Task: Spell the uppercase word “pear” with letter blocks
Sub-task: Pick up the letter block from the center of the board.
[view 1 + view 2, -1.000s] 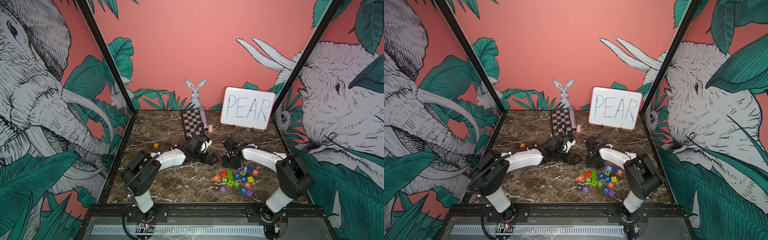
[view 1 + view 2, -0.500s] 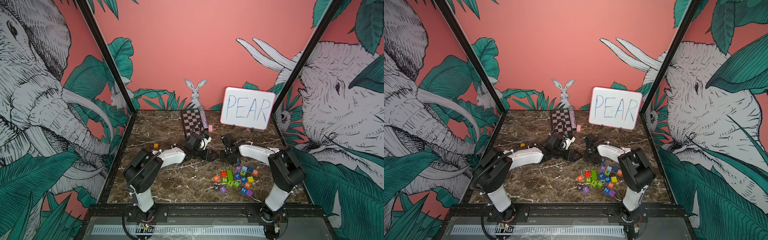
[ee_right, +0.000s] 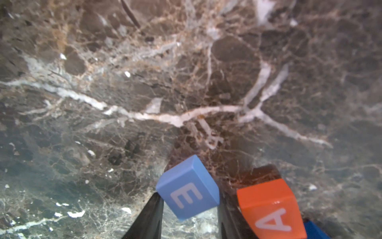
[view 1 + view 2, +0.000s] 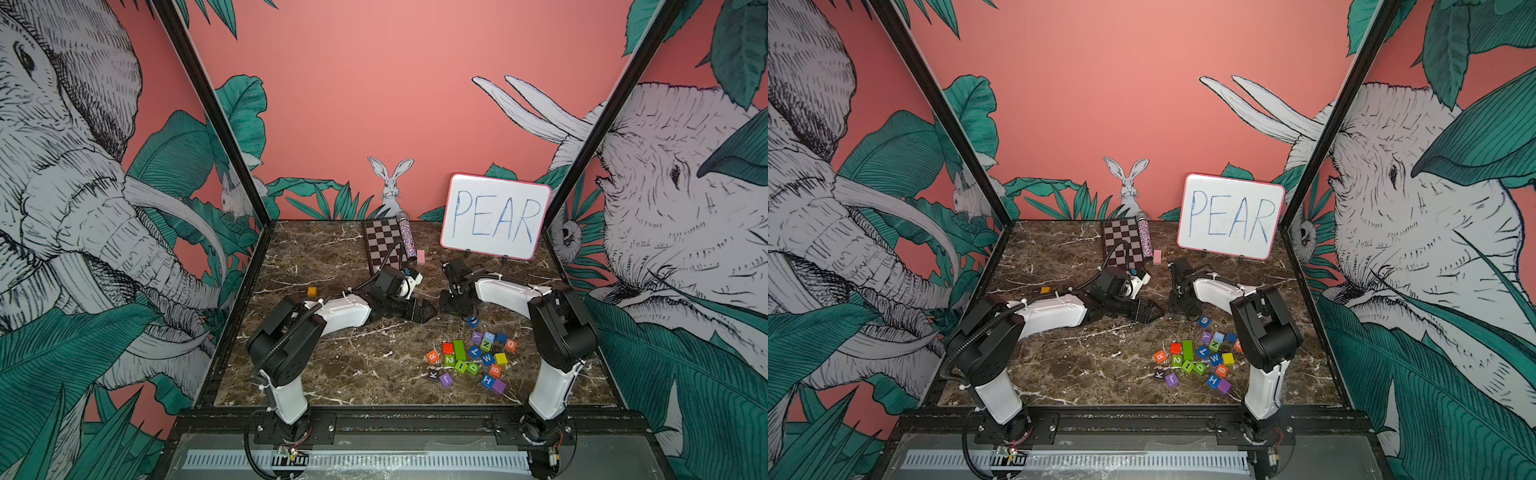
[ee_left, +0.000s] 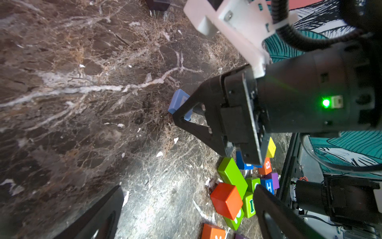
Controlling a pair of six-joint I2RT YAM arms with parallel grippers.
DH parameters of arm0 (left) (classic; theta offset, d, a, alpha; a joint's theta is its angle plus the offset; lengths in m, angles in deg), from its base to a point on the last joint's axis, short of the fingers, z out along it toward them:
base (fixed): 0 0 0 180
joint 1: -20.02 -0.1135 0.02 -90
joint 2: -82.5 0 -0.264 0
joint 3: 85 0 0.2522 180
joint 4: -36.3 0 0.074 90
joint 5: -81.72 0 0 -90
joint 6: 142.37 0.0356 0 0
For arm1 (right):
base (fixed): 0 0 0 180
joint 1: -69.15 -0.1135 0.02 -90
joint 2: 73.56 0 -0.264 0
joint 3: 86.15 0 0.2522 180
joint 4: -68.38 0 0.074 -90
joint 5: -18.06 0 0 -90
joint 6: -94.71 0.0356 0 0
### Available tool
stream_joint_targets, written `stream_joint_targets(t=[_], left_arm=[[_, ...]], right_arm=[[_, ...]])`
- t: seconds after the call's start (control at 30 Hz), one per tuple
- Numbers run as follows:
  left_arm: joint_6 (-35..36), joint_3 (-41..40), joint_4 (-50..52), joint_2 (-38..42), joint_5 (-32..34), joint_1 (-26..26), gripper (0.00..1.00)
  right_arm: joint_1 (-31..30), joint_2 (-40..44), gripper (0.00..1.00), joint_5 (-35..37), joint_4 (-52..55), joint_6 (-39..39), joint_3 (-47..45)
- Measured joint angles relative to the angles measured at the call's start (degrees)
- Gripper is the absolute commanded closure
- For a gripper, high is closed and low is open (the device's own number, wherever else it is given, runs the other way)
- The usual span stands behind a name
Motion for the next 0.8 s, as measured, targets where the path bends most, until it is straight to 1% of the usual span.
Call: stream_joint_targets(t=[0.33, 0.57, 0.67, 0.8], left_arm=[[-0.02, -1.03, -0.2, 0.0, 0.9, -0.17, 0.01], [-0.02, -2.21, -0.22, 0.04, 1.66, -0.28, 0.01], [-0.07, -2.62, -0.33, 0.15, 1.88, -0.46, 0.01], [-0.17, -3.06, -0.33, 0.24, 1.99, -0.55, 0.01]], right_arm=[[0.15, -3.74, 0.46, -0.02, 0.26, -1.57, 5.16], [0.09, -5.6, 0.47, 0.2, 1.01, -2.58, 7.8], [-0.39, -7.3, 0.48, 2.4, 2.38, -3.82, 10.25], [-1.22, -9.38, 0.49, 7.28, 5.16, -5.92, 13.14]])
